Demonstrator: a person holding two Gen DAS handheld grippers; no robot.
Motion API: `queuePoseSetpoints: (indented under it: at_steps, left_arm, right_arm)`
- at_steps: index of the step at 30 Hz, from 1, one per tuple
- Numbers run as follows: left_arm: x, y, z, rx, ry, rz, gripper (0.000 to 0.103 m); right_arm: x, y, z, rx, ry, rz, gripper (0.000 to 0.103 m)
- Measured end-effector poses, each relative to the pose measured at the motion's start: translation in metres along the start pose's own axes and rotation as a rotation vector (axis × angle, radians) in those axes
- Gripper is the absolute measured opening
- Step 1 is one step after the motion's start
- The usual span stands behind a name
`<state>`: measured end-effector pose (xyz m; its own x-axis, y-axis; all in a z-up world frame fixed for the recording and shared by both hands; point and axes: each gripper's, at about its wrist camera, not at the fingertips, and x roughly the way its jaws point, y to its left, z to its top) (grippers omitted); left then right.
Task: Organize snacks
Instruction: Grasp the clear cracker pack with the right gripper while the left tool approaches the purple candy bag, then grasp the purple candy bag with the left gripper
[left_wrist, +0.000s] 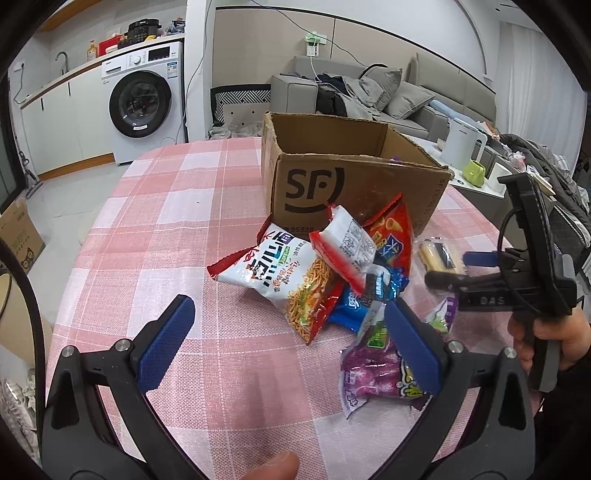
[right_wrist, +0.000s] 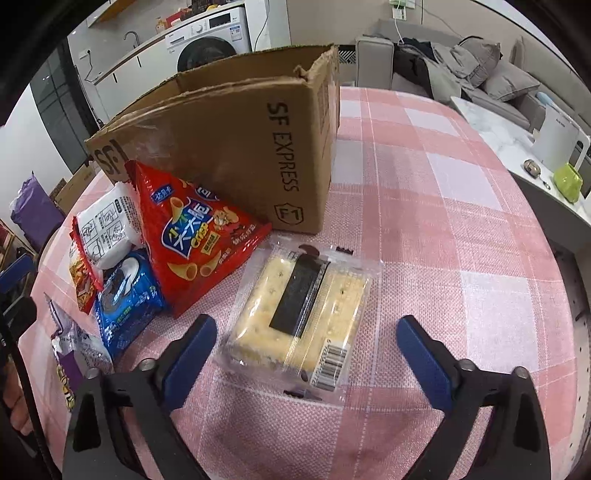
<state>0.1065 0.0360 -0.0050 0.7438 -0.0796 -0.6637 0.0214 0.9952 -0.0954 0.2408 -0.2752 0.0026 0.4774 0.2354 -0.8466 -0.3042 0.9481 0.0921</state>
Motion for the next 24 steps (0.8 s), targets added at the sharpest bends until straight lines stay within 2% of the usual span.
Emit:
queuePoseSetpoints:
  at_steps: [3,6,11,20,24]
  left_arm:
    - [-0.001,-0.002,0.0,0.003,0.002,-0.003,0.102]
    - [-0.001,-0.005,-0.001,0.012,0.004,-0.008,0.102]
    - [-0.001,-0.011,-0.003,0.03,0.015,-0.025,0.102]
    - [-0.009,-0.029,-0.007,0.067,0.048,-0.137,0.102]
    - [-0.012,-0.04,-0.01,0.102,0.051,-0.159,0.102]
  right_arm:
    - [-0.005,0.0,-0.002,-0.006,-0.013,0.014,0.067]
    - [-0.008,-0.002,-0.005,-0.01,-0.019,0.034,0.062]
    - [-0.017,-0.003,-0.013,-0.015,-0.038,0.072,0.061]
    - [-0.043,0.002,-0.017,-0.034,-0.104,0.121,0.061]
    - [-0.049,0.003,-0.017,-0.042,-0.115,0.132,0.061]
